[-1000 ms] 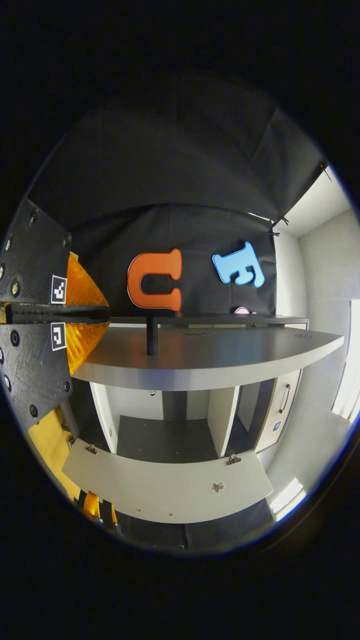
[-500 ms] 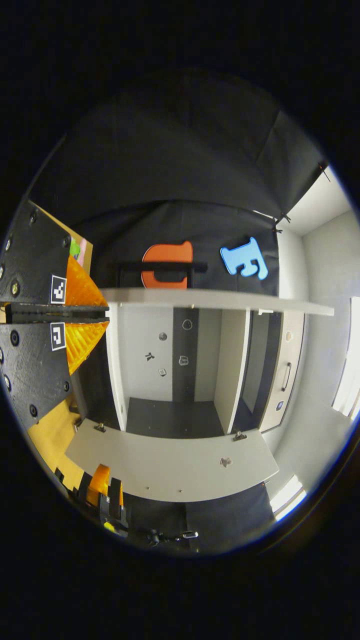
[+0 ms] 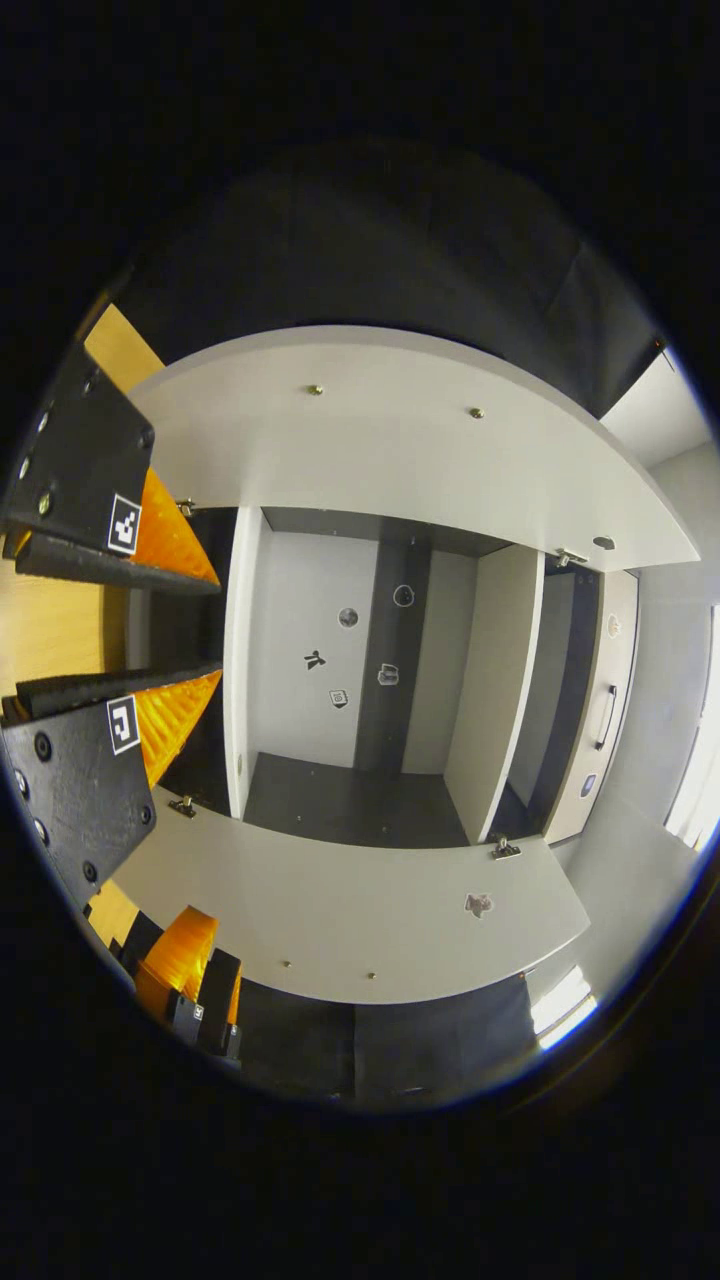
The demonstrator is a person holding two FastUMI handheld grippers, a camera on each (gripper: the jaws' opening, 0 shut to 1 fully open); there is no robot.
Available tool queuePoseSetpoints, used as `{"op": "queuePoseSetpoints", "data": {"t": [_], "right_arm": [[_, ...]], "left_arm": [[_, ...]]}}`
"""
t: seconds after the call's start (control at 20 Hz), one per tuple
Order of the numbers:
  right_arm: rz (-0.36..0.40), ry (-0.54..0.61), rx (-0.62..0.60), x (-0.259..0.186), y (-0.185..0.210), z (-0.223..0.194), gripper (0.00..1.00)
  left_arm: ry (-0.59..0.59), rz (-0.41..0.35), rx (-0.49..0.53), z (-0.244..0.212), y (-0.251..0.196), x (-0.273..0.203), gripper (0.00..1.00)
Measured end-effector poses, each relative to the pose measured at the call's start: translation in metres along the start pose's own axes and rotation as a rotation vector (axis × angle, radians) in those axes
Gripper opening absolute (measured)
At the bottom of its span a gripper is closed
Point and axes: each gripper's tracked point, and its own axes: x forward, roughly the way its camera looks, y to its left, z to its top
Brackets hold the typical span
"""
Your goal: Open the right door of the double-door shoe cabinet with the right hand, and open the left door with the left hand.
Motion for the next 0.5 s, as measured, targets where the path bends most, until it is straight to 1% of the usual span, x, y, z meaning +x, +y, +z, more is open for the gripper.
{"op": "queuePoseSetpoints", "data": {"t": [0.05, 0.1, 0.15, 0.2, 0.25, 0.35, 0.5], "right_arm": [[-0.006, 0.001, 0.0, -0.0008, -0.0031, -0.0007, 0.93], [-0.012, 0.004, 0.001, -0.0008, -0.0064, -0.0018, 0.93], [-0.017, 0.006, 0.005, -0.0005, -0.0086, -0.0025, 0.93], [-0.016, 0.007, 0.01, -0.0011, -0.0088, -0.0027, 0.93], [-0.012, 0.005, 0.015, -0.0009, -0.0082, -0.0023, 0.93], [-0.007, 0.0, 0.017, -0.0002, -0.0077, -0.0004, 0.93], [-0.002, -0.004, 0.012, 0.0019, -0.0056, -0.0002, 0.93]], "left_arm": [[-0.008, -0.007, 0.0, 0.0025, -0.0018, -0.0006, 0.51], [-0.018, 0.003, 0.007, 0.0059, -0.0007, -0.0002, 0.6], [-0.026, 0.024, 0.021, 0.0081, 0.0034, -0.0026, 0.86], [-0.029, 0.031, 0.033, 0.0087, 0.0027, -0.0028, 0.93], [-0.033, 0.042, 0.044, 0.0094, 0.0034, -0.0046, 0.95], [-0.041, 0.059, 0.066, 0.0105, 0.0066, -0.0065, 0.93], [-0.033, 0.053, 0.065, 0.0107, 0.0054, -0.0067, 0.93]]}}
